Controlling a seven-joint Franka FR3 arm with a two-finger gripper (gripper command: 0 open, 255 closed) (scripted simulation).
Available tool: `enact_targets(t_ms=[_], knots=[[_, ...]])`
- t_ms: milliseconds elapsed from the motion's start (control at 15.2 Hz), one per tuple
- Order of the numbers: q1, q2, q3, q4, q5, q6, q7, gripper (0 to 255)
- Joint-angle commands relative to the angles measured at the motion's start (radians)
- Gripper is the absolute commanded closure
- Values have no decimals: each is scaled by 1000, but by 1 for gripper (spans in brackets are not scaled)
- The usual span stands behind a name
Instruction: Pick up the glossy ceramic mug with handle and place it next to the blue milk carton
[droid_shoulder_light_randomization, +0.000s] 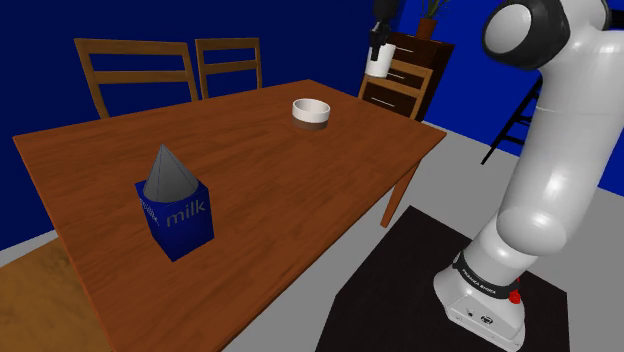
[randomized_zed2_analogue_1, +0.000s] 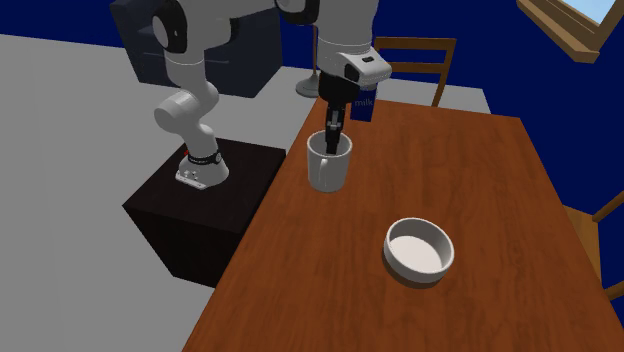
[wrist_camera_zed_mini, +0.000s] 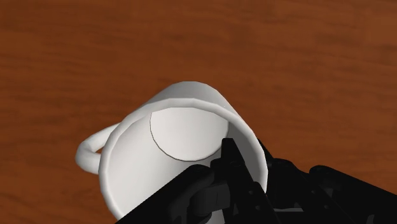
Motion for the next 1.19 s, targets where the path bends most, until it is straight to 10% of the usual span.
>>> enact_targets(t_ms=[0, 396, 1122], knots=[[-5, 20, 0, 59, 6, -40, -2, 255], [-31, 85, -2, 235, 28, -153, -12, 255], [185, -250, 93, -212, -78, -41, 256, 255]])
